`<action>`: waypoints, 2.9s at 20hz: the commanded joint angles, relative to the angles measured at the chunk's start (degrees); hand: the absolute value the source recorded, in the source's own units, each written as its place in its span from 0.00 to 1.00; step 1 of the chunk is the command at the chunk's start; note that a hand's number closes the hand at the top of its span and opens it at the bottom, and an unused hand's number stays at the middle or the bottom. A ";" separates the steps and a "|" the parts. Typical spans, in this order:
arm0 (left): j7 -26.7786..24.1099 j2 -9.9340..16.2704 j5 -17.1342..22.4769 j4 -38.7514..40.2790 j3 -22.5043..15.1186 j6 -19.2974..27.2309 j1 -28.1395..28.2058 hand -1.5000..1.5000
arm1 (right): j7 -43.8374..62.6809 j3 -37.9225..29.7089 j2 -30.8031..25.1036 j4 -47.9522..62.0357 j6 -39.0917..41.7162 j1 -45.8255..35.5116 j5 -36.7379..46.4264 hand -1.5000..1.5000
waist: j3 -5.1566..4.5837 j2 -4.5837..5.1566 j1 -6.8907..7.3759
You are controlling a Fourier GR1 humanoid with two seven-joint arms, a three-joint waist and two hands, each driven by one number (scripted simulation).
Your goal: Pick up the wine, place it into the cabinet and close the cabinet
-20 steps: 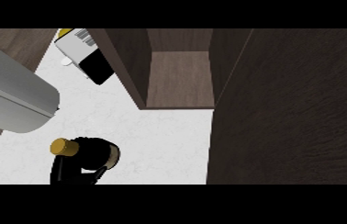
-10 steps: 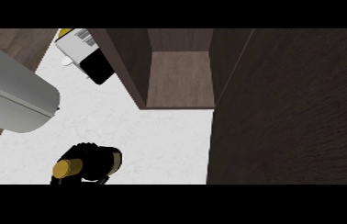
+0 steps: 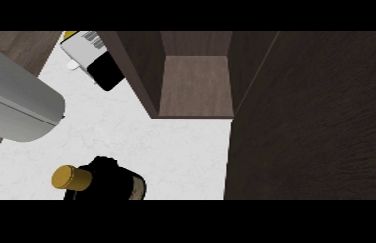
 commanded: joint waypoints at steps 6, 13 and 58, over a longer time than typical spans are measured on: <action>16.47 -3.72 3.66 -25.07 -6.47 8.50 5.22 1.00 | -2.50 4.31 1.50 -0.75 -0.06 3.99 4.65 0.00 | -0.05 0.02 -0.21; 21.25 -3.82 4.09 -32.86 -11.69 19.29 0.87 1.00 | -1.42 0.76 -0.38 -0.30 2.31 3.15 -0.10 0.00 | -0.07 0.07 -0.33; 3.23 -3.86 19.07 17.81 -28.94 48.24 -38.15 1.00 | -1.47 -0.27 0.01 3.74 0.37 -1.54 0.93 0.00 | -0.11 0.29 -1.03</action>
